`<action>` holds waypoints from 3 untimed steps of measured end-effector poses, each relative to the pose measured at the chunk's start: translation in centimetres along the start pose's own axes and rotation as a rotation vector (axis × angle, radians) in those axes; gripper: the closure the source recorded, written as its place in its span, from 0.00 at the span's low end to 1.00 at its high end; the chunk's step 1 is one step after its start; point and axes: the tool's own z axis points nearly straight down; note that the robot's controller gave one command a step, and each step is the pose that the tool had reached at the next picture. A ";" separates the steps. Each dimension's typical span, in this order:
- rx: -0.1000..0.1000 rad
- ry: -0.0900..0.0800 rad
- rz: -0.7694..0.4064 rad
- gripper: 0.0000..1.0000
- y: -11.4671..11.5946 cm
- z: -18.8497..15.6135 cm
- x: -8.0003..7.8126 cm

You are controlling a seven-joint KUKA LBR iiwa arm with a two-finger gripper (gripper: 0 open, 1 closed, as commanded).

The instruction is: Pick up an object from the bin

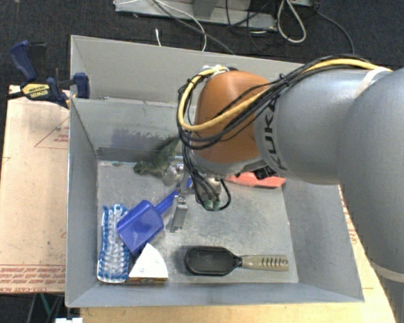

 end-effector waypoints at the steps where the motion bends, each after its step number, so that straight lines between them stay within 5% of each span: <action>1: 0.000 0.014 -0.192 0.00 1.7 7.8 1.1; 2: -0.001 -0.001 -0.120 1.00 2.2 7.7 -2.4; 3: -0.001 -0.001 -0.120 1.00 2.2 7.7 -2.4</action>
Offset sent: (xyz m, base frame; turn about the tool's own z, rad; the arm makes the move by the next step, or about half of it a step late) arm 0.0248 0.0224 -0.0768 -0.1204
